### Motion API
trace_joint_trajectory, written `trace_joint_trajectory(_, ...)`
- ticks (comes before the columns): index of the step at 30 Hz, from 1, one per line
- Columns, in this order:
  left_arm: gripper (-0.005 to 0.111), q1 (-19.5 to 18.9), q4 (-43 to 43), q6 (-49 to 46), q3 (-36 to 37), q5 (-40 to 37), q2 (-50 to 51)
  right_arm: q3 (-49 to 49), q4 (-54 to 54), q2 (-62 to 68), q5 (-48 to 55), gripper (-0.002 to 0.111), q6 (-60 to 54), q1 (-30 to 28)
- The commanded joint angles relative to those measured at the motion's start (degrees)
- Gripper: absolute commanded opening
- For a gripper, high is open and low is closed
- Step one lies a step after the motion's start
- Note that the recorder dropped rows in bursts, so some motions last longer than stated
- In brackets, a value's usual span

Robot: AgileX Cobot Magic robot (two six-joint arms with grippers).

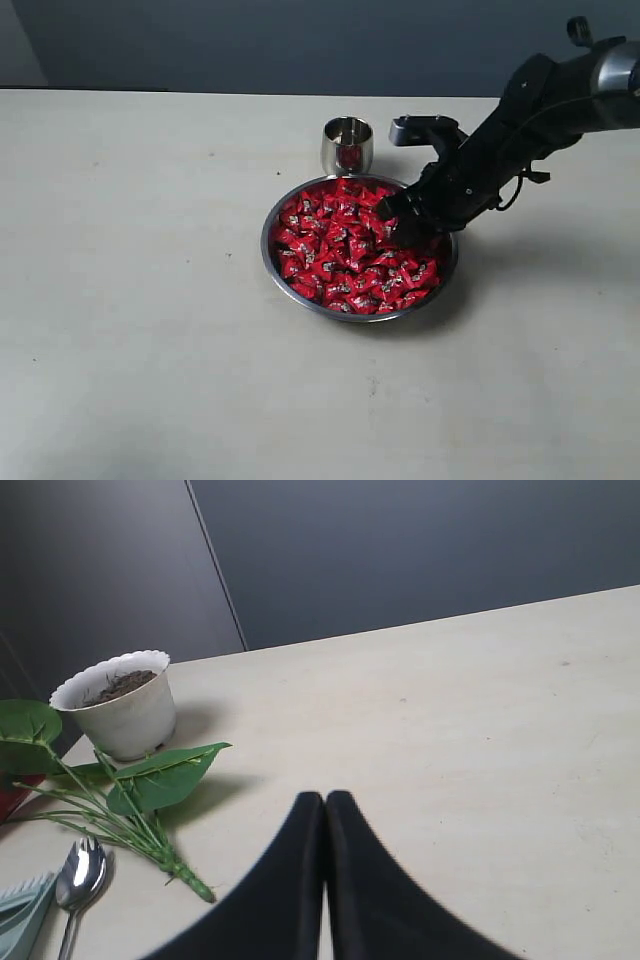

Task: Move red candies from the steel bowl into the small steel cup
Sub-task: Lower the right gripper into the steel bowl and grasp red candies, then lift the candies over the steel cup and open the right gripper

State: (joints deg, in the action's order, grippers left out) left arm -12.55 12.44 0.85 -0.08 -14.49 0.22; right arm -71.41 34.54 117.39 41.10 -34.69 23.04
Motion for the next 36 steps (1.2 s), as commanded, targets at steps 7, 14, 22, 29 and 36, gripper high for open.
trace_joint_trajectory(7, 0.000, 0.2, 0.3, 0.2, 0.1, 0.6, -0.2, -0.4, -0.8, -6.7, 0.5, 0.000, 0.2, 0.0)
trace_joint_trajectory(14, 0.000, 0.2, 0.3, 0.2, 0.1, 0.6, -0.2, -3.2, -0.7, -9.9, 2.2, 0.000, 1.3, -0.3)
trace_joint_trajectory(22, 0.000, 0.2, 0.3, 0.2, 0.1, 0.6, -0.2, -12.8, -0.2, -7.2, 1.8, 0.000, 2.4, -0.3)
trace_joint_trajectory(29, 0.000, 0.2, 0.3, 0.2, 0.1, 0.6, -0.2, -26.0, 0.7, 1.6, 2.1, 0.000, 3.6, -0.3)
trace_joint_trajectory(36, 0.000, 0.2, 0.3, 0.2, 0.1, 0.6, -0.2, -38.7, 0.6, 12.7, 2.1, 0.000, 3.8, -0.3)
